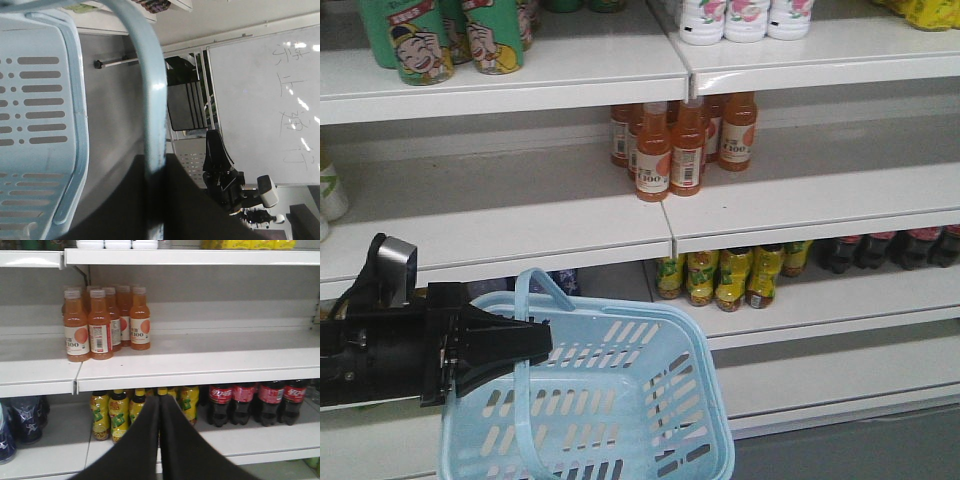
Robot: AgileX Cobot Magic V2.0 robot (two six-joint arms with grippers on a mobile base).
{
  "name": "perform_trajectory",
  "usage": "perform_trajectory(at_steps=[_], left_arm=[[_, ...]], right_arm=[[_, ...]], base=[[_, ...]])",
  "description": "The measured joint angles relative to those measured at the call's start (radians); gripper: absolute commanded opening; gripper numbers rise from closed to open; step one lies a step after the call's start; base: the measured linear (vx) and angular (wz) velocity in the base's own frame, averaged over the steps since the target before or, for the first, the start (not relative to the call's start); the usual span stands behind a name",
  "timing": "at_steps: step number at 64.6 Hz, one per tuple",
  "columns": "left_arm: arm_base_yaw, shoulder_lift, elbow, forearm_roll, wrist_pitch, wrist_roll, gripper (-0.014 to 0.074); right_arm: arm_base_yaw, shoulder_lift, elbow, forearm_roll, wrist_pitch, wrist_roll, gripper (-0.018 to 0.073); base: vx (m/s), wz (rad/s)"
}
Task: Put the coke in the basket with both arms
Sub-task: 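Turn the base away from the shelf, holding the basket in the left gripper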
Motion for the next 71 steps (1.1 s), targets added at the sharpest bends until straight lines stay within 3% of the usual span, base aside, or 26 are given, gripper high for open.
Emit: perform_trajectory(at_steps=[71], left_arm=[[0.000,0.000,0.000,0.000,0.000,0.000,-0.0006]], right_arm=[[0.000,0.000,0.000,0.000,0.000,0.000,-0.0010]], base=[[-0.06,-0.34]])
